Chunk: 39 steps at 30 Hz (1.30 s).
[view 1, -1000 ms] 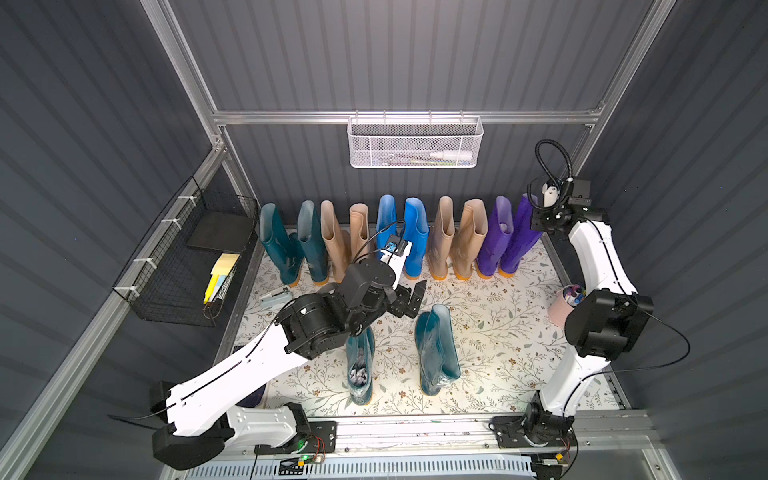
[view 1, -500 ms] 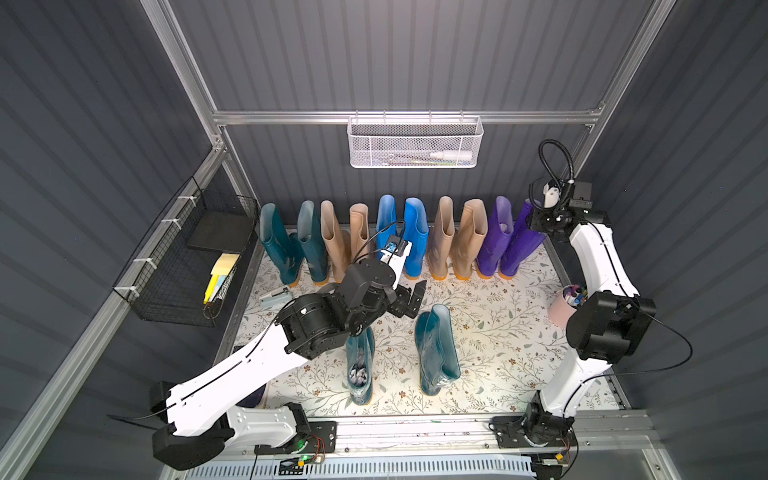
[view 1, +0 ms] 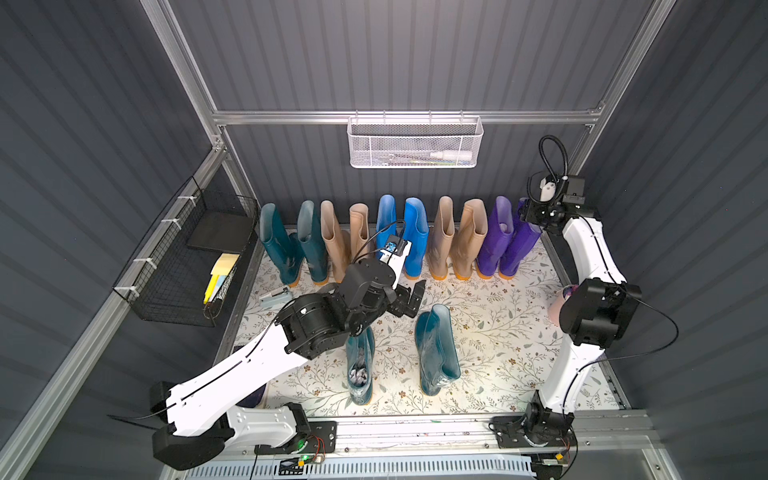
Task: Match and arrange rain boots in pairs
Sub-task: Adjust the rain boot at the center of the board.
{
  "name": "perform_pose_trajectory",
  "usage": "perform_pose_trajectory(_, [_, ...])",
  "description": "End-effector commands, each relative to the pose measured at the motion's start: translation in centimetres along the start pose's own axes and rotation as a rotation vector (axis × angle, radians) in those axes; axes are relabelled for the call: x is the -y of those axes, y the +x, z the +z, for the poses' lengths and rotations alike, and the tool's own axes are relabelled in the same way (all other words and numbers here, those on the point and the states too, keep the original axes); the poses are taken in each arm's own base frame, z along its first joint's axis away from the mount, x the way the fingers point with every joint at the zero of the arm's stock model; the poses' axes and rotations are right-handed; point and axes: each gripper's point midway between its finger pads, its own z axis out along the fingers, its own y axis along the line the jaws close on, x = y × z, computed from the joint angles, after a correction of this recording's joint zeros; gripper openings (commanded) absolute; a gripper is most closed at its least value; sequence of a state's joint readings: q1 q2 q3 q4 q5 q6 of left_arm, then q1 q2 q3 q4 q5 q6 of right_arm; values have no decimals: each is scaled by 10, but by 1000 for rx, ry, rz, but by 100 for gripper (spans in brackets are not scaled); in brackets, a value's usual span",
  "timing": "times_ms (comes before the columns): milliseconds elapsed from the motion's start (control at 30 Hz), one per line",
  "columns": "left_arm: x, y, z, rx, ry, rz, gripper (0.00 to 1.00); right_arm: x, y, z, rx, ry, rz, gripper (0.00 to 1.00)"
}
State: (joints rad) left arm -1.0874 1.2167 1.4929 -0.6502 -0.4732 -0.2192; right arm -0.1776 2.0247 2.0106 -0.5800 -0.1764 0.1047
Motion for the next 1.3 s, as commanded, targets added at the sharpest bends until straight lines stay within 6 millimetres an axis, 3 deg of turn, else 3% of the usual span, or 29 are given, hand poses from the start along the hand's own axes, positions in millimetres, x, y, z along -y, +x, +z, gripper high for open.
perform_pose_trajectory(0, [-5, -2, -4, 7, -18, -7, 99, -6, -17, -2, 55, -15, 1, 63])
perform_pose_trajectory(167, [-6, -1, -5, 7, -20, -6, 100, -10, -16, -2, 55, -36, -19, 37])
perform_pose_trajectory(267, [-7, -1, -7, 10, -20, -8, 99, -18, -15, -2, 52, -80, -44, 27])
perform_pose_trajectory(533, [-7, 0, -7, 15, -18, -14, 99, -46, -19, -16, 93, -220, -109, 17])
perform_pose_trajectory(867, [-6, -1, -7, 17, -11, -14, 99, -67, -8, -30, 80, -337, -133, 16])
perform_pose_trajectory(1100, [-5, -1, -6, 16, -8, -16, 99, -60, -9, -27, 68, -291, -109, 39])
perform_pose_trajectory(1267, [-4, 0, -6, 12, -6, -15, 99, -56, -10, -35, 87, -255, -88, 51])
